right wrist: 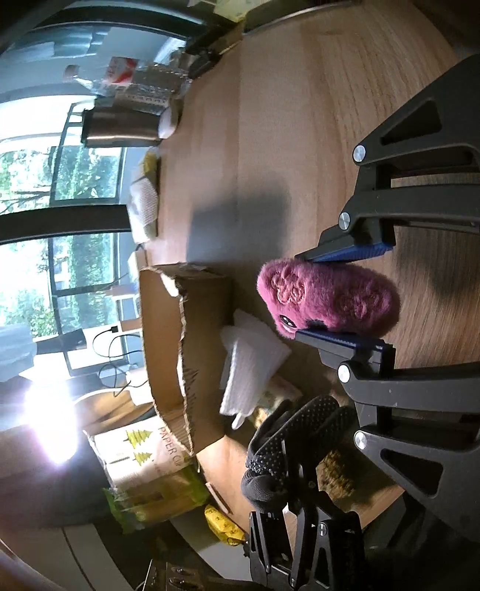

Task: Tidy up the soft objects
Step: 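Close the left gripper on the gray sock while the right gripper grasps the pink plush, then carry the gray sock with the left gripper while the right gripper carries the pink plush to the box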

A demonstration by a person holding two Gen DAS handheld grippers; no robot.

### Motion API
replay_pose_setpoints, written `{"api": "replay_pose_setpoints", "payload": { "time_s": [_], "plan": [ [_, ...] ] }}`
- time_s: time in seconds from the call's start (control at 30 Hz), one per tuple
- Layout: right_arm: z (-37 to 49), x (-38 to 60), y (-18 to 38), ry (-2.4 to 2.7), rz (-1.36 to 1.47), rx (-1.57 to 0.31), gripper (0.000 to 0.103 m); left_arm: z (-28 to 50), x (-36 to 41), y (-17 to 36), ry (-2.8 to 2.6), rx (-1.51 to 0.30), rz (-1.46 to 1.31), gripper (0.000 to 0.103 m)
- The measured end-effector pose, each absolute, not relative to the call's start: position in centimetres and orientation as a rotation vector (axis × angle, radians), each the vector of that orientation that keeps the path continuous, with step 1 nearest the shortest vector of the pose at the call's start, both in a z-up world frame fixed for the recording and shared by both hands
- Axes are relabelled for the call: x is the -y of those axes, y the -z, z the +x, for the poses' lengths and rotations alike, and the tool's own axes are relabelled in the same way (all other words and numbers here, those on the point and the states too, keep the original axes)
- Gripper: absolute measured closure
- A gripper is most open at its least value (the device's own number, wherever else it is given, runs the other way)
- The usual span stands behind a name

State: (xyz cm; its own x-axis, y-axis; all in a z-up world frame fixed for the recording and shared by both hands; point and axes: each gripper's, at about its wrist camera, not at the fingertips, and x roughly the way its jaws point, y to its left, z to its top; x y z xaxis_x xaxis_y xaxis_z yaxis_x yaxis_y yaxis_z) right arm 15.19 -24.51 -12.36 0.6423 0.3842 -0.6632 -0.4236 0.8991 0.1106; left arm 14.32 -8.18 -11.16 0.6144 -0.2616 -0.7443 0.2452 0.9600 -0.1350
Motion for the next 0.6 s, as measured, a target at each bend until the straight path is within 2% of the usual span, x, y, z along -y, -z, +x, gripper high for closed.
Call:
{"api": "replay_pose_setpoints", "payload": {
  "time_s": [0.6],
  "plan": [
    [15.1, 21.3, 8.1, -0.506, -0.107, -0.663, 0.068, 14.0, 2.9, 6.7, 0.242, -0.723, -0.084, 0.067]
  ]
}}
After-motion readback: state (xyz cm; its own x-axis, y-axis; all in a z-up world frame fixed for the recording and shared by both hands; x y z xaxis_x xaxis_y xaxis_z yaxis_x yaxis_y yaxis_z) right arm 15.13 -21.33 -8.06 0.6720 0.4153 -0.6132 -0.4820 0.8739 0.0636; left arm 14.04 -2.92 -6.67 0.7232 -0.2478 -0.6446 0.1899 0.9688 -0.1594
